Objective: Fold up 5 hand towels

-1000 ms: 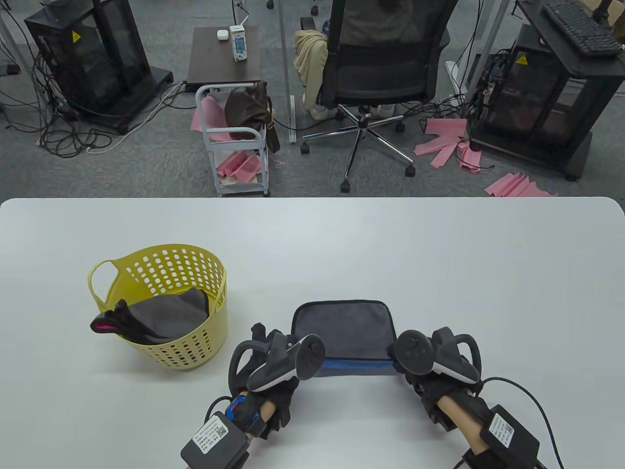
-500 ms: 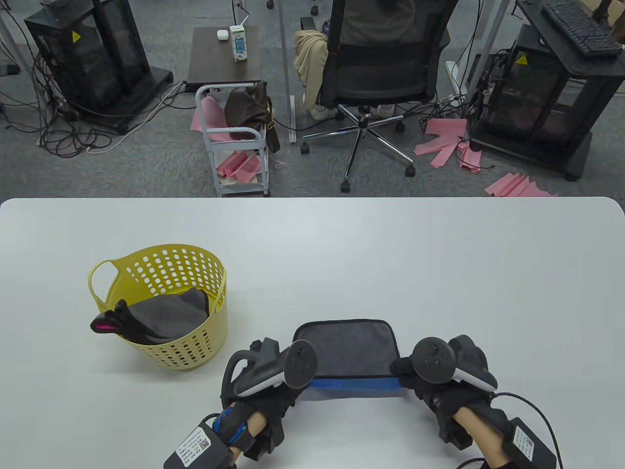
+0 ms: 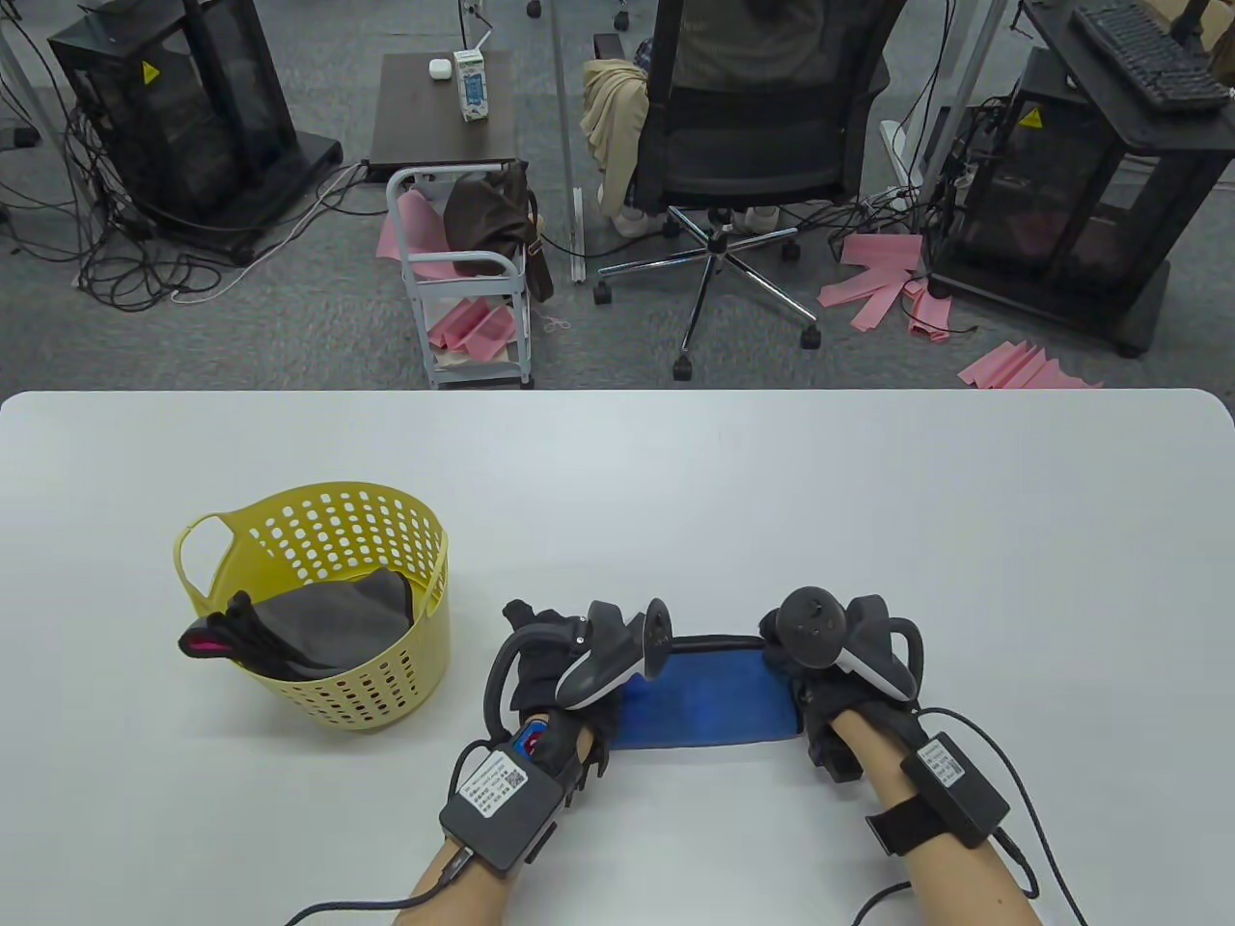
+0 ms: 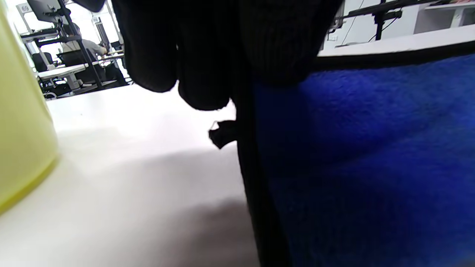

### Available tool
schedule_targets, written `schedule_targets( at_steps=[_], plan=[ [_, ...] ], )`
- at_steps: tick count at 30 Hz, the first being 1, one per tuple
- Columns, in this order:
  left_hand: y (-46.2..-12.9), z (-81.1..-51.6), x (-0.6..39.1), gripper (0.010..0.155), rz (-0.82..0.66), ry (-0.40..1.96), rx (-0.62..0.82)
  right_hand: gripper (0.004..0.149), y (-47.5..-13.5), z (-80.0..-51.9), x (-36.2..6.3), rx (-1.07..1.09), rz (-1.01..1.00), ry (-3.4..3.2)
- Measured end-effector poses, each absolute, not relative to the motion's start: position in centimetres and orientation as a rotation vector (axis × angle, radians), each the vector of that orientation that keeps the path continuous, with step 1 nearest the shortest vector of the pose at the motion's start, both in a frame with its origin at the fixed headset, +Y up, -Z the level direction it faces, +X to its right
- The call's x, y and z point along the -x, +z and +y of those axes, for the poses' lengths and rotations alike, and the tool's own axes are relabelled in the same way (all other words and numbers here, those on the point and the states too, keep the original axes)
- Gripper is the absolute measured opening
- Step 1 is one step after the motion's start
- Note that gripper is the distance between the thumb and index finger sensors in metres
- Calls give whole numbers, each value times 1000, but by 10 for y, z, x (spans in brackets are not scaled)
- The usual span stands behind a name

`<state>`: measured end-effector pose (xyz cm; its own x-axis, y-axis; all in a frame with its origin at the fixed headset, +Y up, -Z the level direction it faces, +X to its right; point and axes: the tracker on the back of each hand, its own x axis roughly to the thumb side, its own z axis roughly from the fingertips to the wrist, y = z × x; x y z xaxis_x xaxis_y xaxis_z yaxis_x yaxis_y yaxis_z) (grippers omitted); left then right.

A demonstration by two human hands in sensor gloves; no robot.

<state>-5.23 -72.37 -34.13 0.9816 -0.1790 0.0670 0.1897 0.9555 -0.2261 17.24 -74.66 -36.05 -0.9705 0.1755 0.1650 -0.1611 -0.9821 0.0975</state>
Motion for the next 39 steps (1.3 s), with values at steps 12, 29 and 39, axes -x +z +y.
schedule_targets(
  at_steps=[12, 29, 39],
  plan=[
    [-356, -742, 62, 52, -22, -143, 295, 36, -367, -760, -152, -232, 133, 3116],
    [-249, -713, 70, 61, -451, 284, 257, 57, -276, -716, -135, -703, 651, 2601],
    [-246, -748, 63, 63, -535, 314, 389, 57, -262, -752, -119, -793, 722, 2606]
  ],
)
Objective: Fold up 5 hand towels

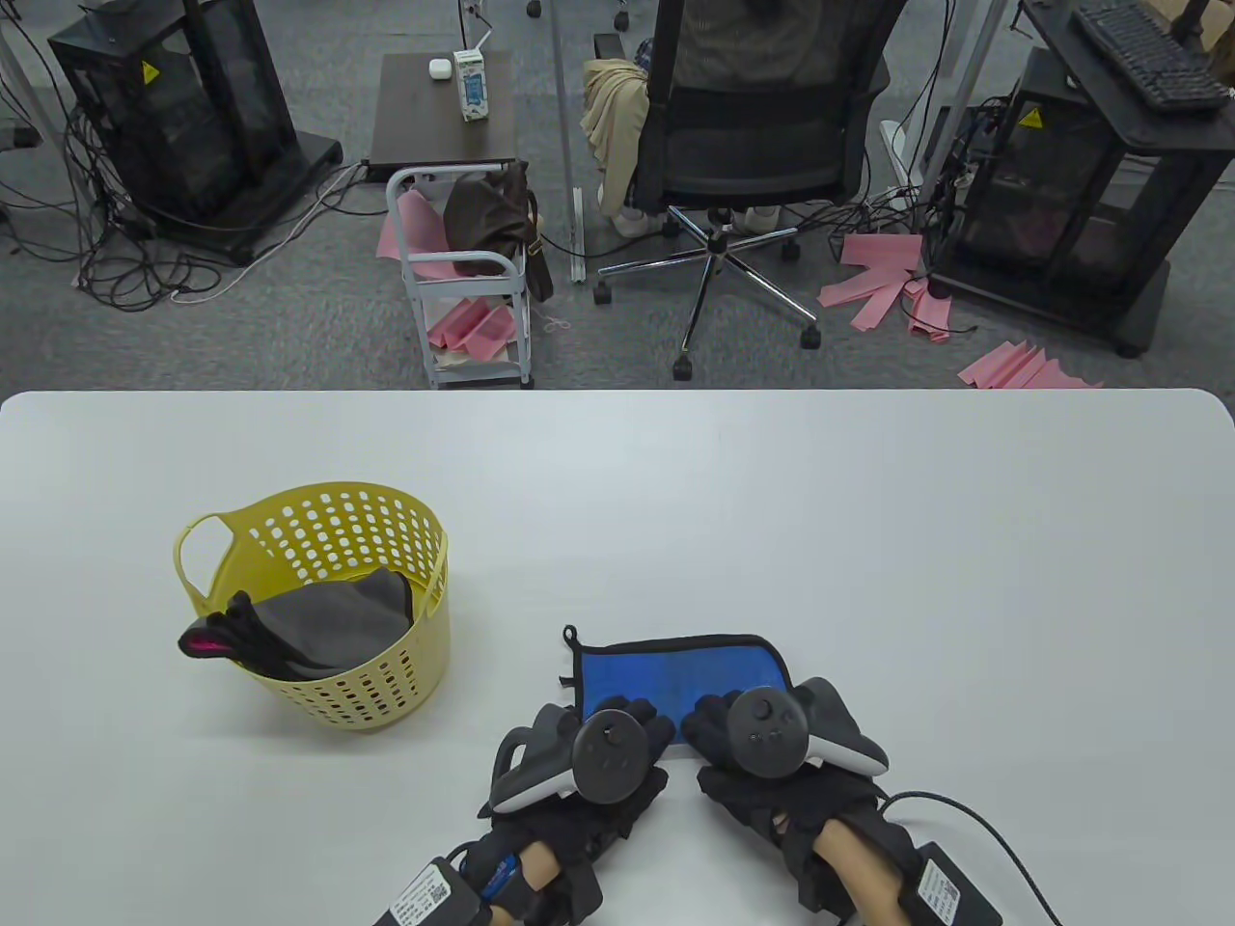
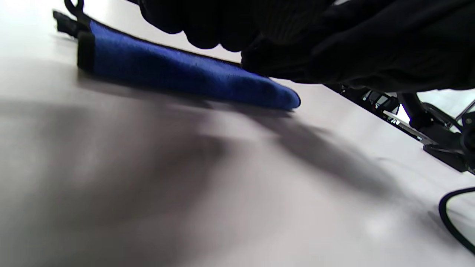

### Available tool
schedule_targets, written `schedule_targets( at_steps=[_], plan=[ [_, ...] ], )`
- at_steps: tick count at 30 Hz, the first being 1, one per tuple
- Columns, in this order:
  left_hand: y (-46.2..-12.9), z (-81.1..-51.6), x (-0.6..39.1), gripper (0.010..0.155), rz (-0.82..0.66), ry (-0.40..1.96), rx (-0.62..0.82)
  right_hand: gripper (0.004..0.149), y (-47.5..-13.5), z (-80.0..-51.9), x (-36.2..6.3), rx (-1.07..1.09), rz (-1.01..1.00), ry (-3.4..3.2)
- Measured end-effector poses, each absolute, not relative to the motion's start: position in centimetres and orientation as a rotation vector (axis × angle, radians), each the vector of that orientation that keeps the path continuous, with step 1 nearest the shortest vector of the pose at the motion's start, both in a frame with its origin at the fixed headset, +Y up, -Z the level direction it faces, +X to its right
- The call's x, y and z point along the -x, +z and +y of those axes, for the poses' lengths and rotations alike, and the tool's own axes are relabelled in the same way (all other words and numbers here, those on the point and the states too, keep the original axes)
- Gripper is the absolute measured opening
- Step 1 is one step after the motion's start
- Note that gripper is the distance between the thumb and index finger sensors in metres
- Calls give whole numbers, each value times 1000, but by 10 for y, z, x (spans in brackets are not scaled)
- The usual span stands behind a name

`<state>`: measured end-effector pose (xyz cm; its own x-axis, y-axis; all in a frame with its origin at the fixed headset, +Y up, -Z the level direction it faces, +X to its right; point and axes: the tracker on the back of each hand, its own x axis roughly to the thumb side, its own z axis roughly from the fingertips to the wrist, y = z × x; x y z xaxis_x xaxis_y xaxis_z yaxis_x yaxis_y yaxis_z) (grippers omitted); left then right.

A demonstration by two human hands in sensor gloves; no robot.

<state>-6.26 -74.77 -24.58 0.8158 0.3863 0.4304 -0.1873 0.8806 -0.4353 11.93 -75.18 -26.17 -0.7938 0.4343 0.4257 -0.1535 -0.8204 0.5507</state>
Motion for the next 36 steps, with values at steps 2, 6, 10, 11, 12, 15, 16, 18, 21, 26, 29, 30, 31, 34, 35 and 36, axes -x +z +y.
schedule_targets(
  at_steps=[2, 6, 10, 11, 12, 15, 16, 18, 21, 26, 29, 30, 31, 34, 35, 36],
  plan=[
    [-247, -754, 62, 63, -541, 316, 402, 57, -261, -757, -116, -795, 748, 2607],
    [-253, -763, 63, 64, -527, 300, 464, 58, -263, -766, -114, -792, 828, 2613],
    [-256, -768, 64, 63, -520, 282, 509, 57, -265, -772, -113, -777, 912, 2600],
    [-256, -769, 64, 63, -518, 281, 511, 57, -266, -772, -113, -766, 921, 2597],
    [-256, -769, 63, 63, -517, 281, 517, 57, -266, -772, -113, -760, 926, 2594],
    [-256, -768, 64, 62, -512, 281, 515, 57, -266, -773, -113, -759, 934, 2597],
    [-256, -768, 64, 62, -509, 281, 516, 57, -266, -773, -113, -758, 933, 2598],
    [-256, -768, 64, 62, -505, 284, 507, 57, -265, -773, -113, -758, 931, 2601],
    [-257, -767, 66, 61, -494, 290, 508, 57, -264, -773, -114, -753, 920, 2602],
    [-260, -766, 78, 60, -453, 353, 523, 57, -266, -770, -124, -714, 911, 2577],
    [-261, -764, 85, 59, -427, 367, 524, 56, -268, -770, -132, -680, 899, 2552],
    [-261, -763, 87, 59, -418, 368, 522, 56, -268, -769, -136, -667, 901, 2549],
    [-261, -763, 89, 58, -408, 367, 520, 56, -268, -768, -139, -648, 898, 2552],
    [-262, -762, 93, 58, -389, 368, 524, 56, -270, -765, -153, -576, 903, 2569],
    [-262, -761, 94, 58, -380, 365, 523, 56, -272, -765, -159, -547, 905, 2569],
    [-263, -761, 95, 57, -374, 362, 523, 55, -273, -764, -162, -526, 904, 2570]
  ],
)
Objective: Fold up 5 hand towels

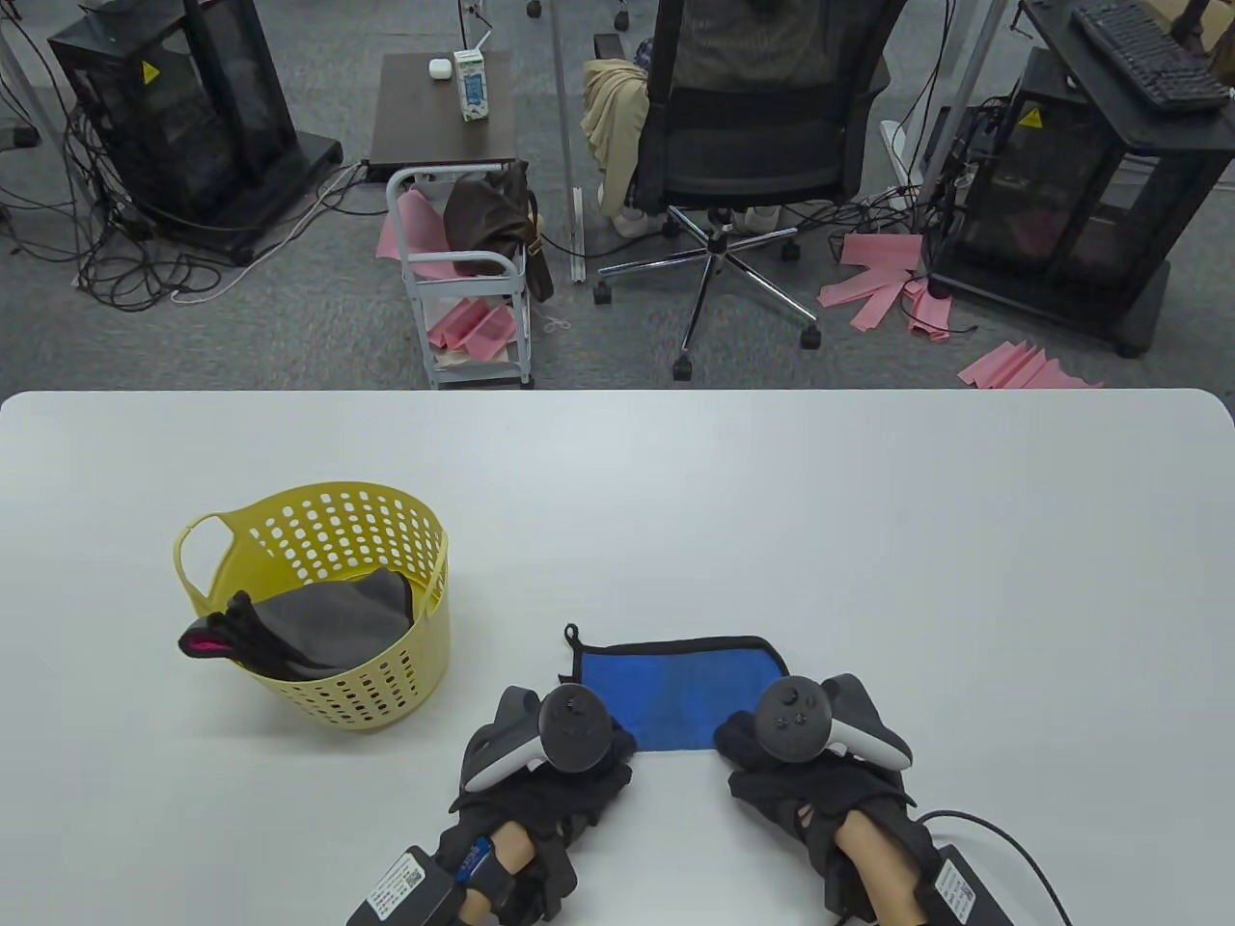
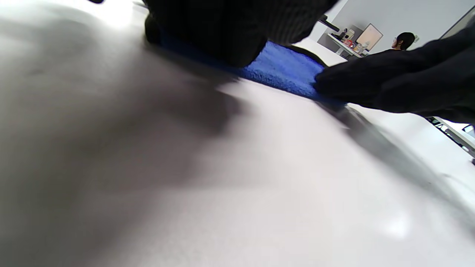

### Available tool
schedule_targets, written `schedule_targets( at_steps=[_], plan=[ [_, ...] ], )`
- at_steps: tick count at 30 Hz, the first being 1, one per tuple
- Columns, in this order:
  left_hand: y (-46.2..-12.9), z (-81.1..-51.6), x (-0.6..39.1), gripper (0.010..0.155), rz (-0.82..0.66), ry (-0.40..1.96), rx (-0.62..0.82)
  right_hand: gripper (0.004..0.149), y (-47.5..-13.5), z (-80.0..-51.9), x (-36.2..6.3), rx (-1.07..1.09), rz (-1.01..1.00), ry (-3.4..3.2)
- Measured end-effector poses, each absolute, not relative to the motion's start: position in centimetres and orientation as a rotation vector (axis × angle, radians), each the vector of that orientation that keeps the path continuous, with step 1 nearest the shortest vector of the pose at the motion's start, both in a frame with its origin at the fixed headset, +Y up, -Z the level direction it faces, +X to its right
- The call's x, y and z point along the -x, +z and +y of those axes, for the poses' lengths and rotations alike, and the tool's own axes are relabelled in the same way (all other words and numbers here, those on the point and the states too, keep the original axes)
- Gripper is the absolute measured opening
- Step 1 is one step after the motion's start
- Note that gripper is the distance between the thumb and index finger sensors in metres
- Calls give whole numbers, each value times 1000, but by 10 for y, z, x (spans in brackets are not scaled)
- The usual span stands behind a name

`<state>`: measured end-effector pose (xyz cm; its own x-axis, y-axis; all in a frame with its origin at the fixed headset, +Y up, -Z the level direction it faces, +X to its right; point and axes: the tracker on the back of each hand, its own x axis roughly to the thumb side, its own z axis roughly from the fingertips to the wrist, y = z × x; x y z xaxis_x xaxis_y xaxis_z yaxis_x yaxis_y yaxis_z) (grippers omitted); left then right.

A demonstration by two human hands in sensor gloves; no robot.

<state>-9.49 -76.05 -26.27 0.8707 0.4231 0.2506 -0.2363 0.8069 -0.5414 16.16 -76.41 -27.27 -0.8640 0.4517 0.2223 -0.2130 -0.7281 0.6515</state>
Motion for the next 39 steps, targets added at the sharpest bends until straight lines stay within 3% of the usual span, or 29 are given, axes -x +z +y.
schedule_targets(
  at_steps=[14, 22, 27, 32, 38, 39],
  plan=[
    [-273, -760, 107, 56, -343, 469, 557, 54, -279, -764, -171, -435, 902, 2558],
    [-270, -755, 111, 61, -342, 531, 410, 52, -286, -755, -173, -441, 735, 2575],
    [-266, -739, 122, 67, -291, 471, 191, 58, -305, -741, -190, -229, 452, 2527],
    [-265, -736, 126, 79, -269, 373, 141, 61, -330, -747, -202, 37, 517, 2623],
    [-267, -739, 125, 82, -261, 312, 144, 58, -348, -767, -195, 211, 669, 2723],
    [-267, -740, 125, 82, -260, 310, 144, 57, -350, -768, -193, 235, 601, 2748]
  ],
)
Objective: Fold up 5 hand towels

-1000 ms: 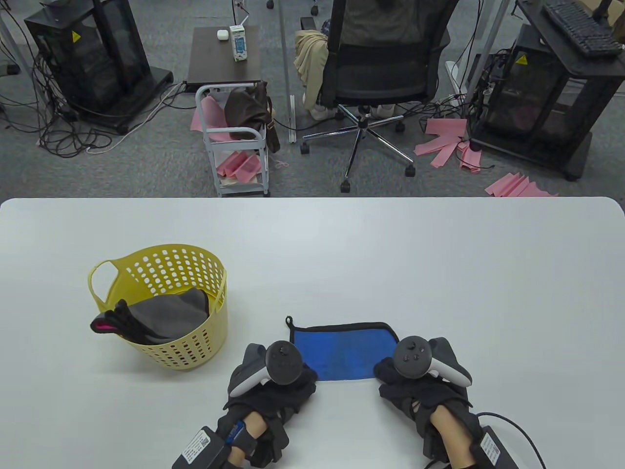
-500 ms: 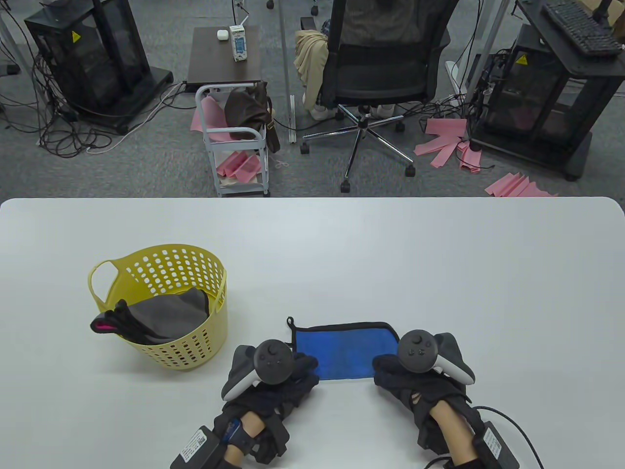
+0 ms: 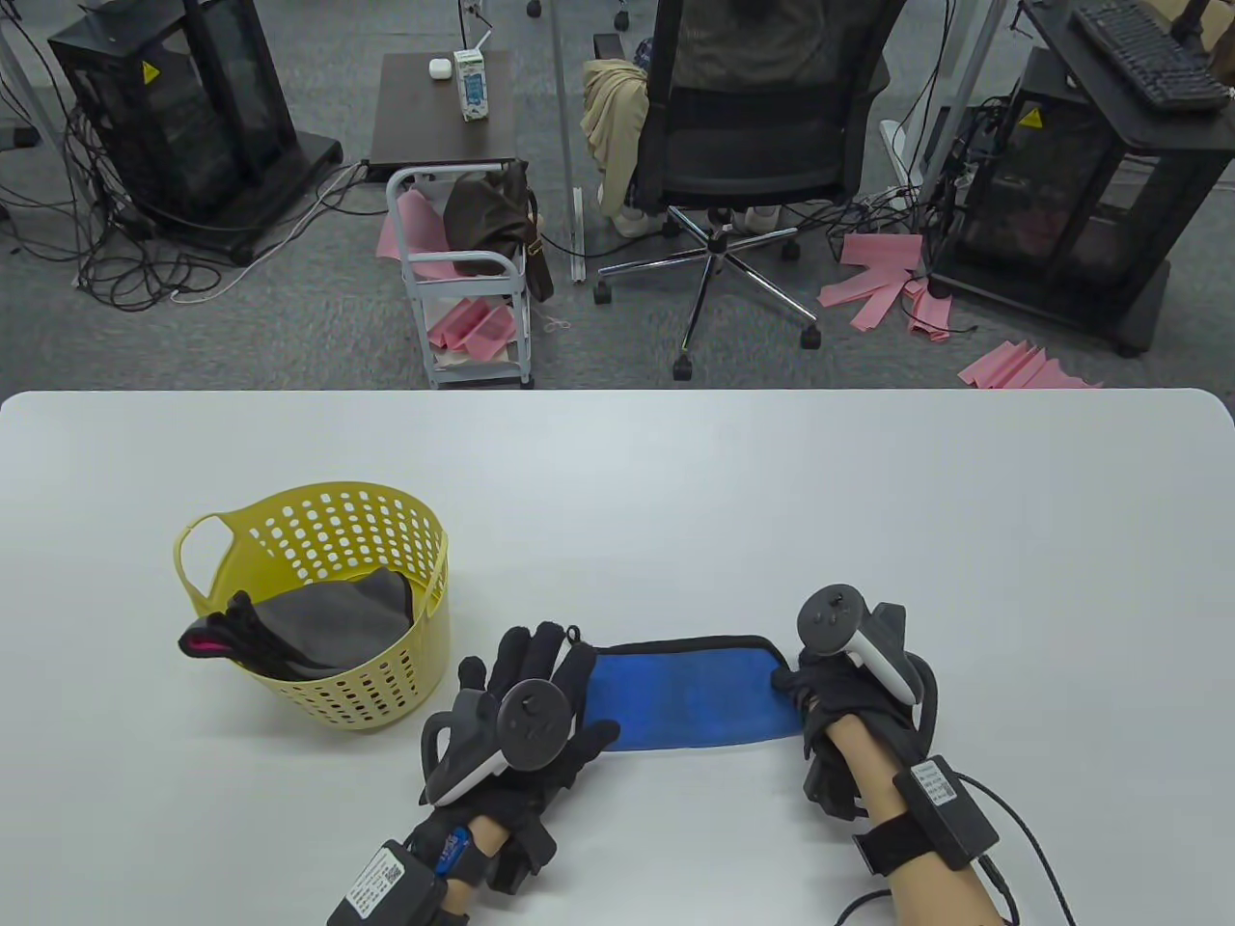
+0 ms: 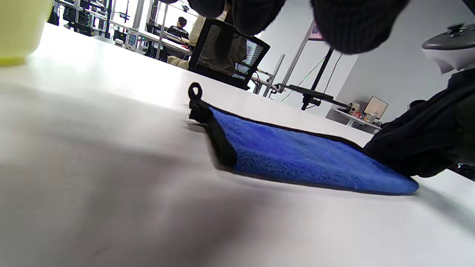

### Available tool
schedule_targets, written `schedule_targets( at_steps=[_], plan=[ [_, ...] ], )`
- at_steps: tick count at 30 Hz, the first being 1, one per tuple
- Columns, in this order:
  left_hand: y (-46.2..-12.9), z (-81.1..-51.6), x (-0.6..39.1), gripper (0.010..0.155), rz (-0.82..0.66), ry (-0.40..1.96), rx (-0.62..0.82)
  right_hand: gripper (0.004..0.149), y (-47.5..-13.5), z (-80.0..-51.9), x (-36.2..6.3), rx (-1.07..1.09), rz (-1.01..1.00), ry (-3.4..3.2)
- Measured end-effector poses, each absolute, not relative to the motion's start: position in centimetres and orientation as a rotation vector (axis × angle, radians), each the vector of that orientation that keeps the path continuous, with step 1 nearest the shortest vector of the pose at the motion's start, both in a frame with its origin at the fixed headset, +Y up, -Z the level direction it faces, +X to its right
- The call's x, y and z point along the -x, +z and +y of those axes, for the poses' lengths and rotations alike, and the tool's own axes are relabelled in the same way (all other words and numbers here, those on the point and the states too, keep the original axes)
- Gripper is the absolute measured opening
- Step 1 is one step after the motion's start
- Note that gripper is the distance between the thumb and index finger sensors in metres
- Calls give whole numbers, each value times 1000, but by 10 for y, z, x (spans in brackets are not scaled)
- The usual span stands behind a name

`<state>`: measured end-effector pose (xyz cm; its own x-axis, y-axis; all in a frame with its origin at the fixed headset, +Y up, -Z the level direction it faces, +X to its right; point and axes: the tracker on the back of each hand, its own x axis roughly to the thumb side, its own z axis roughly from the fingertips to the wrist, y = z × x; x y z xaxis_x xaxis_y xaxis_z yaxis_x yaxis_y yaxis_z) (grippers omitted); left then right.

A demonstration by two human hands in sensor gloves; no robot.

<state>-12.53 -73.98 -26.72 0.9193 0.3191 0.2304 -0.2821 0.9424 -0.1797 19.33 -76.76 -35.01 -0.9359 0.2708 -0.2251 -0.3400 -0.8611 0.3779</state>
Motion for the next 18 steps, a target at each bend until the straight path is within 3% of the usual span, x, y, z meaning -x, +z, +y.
schedule_targets(
  at_steps=[8, 18],
  plan=[
    [-270, -740, 127, 81, -250, 300, 169, 39, -354, -773, -165, 349, 502, 2887],
    [-269, -738, 134, 80, -242, 295, 175, 38, -352, -763, -159, 270, 586, 2895]
  ],
)
